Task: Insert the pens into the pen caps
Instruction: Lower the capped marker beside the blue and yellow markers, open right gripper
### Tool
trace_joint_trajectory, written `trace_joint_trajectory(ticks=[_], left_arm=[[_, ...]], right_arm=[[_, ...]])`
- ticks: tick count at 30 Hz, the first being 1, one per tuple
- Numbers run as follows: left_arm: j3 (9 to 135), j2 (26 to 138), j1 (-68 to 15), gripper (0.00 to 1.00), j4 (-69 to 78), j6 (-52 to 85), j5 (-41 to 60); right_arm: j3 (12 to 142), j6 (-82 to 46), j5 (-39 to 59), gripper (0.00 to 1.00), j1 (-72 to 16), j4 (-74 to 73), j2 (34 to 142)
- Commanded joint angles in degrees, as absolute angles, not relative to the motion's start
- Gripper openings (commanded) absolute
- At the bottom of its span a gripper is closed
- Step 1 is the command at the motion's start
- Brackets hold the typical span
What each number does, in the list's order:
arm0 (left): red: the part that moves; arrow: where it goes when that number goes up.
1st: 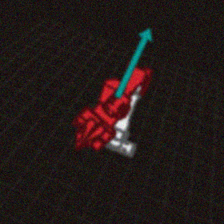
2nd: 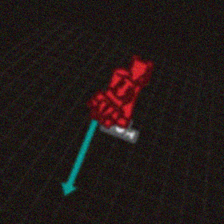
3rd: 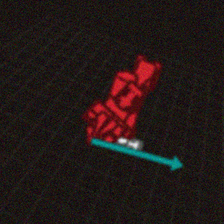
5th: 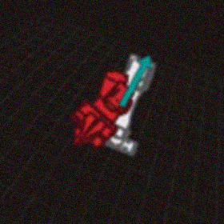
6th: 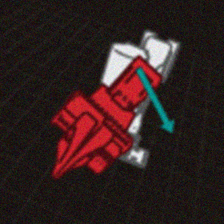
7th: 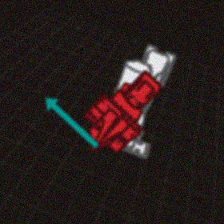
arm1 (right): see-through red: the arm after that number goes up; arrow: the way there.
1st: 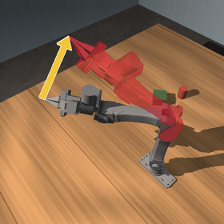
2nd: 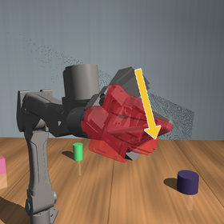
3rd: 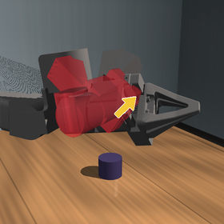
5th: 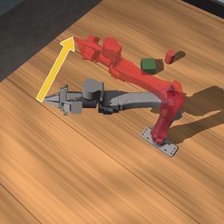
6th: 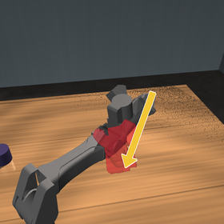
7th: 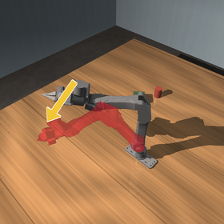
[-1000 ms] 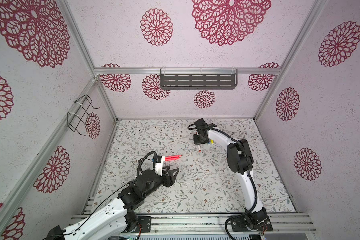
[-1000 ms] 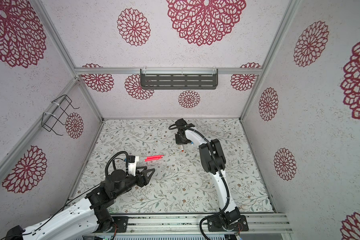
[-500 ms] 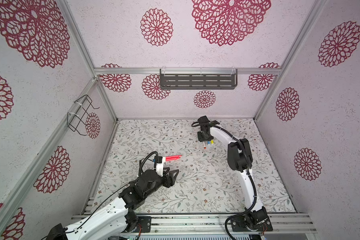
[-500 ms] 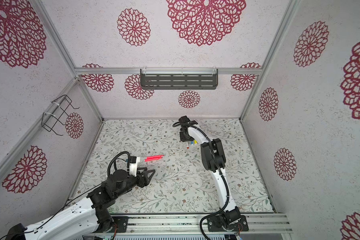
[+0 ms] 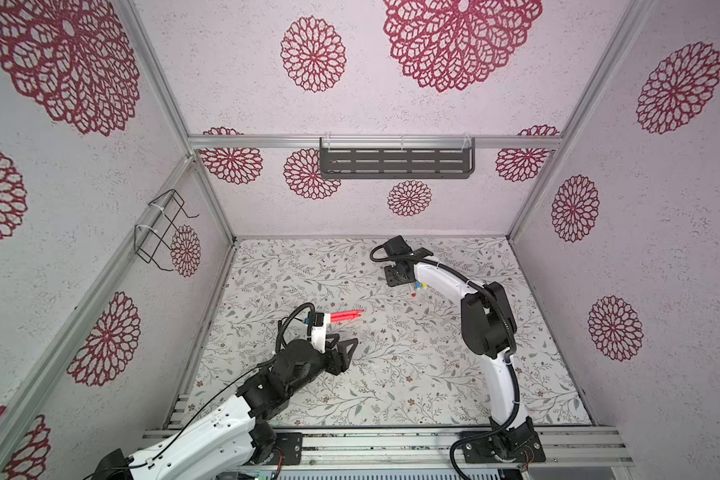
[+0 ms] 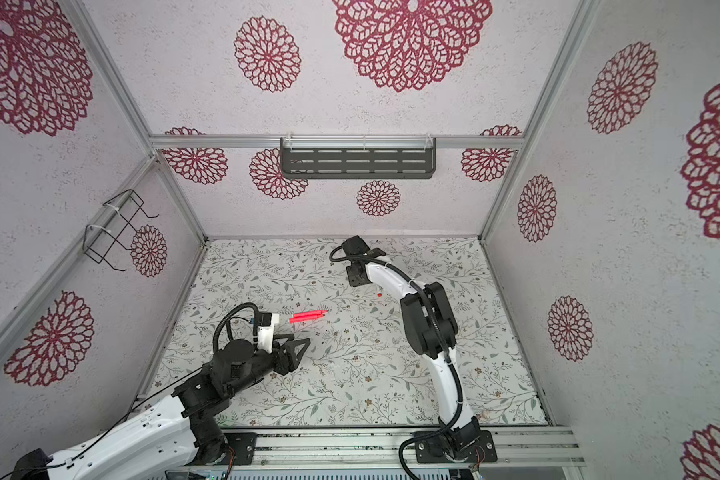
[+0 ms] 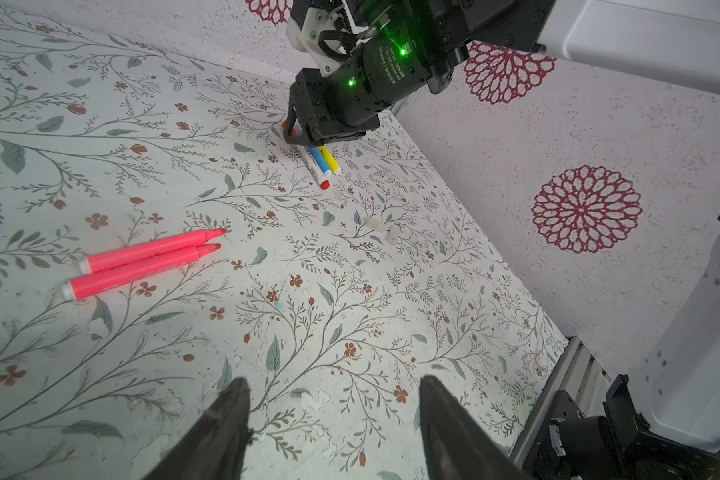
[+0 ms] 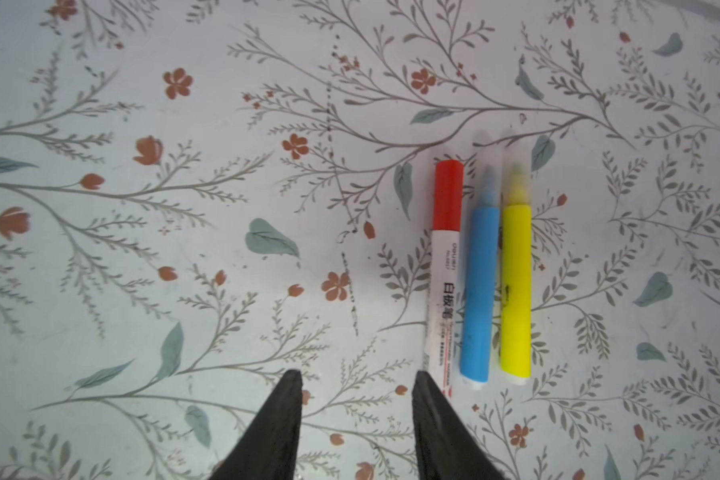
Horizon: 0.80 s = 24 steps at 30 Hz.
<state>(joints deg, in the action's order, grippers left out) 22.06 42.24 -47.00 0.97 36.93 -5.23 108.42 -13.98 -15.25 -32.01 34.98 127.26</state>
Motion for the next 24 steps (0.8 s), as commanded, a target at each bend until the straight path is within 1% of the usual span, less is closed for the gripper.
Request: trace_joint_trajectory(ticks=[1,5,14,24], left_arm=[[21.71,40.99,-47.47,0.66,1.17,37.53,-5.64],[21.62,40.70,-47.50,0.66,0.70,37.62,-5.87],[21.80,40.62,-47.55,0.67,0.46,37.44,-6.07],[21.91,41.75,-47.52,0.67,0.92,36.71,-6.59]], right_arm=[[108.72,-13.53,-16.07,0.45,-31.30,35.51,125.11],[110.02,-13.44,-14.50,0.45,-31.21,36.14,126.88],[119.66,-13.17,-10.17,0.47,-29.71,41.10,135.81],[124.18,-13.93,-10.35,0.47,-28.85,43.47,140.66]])
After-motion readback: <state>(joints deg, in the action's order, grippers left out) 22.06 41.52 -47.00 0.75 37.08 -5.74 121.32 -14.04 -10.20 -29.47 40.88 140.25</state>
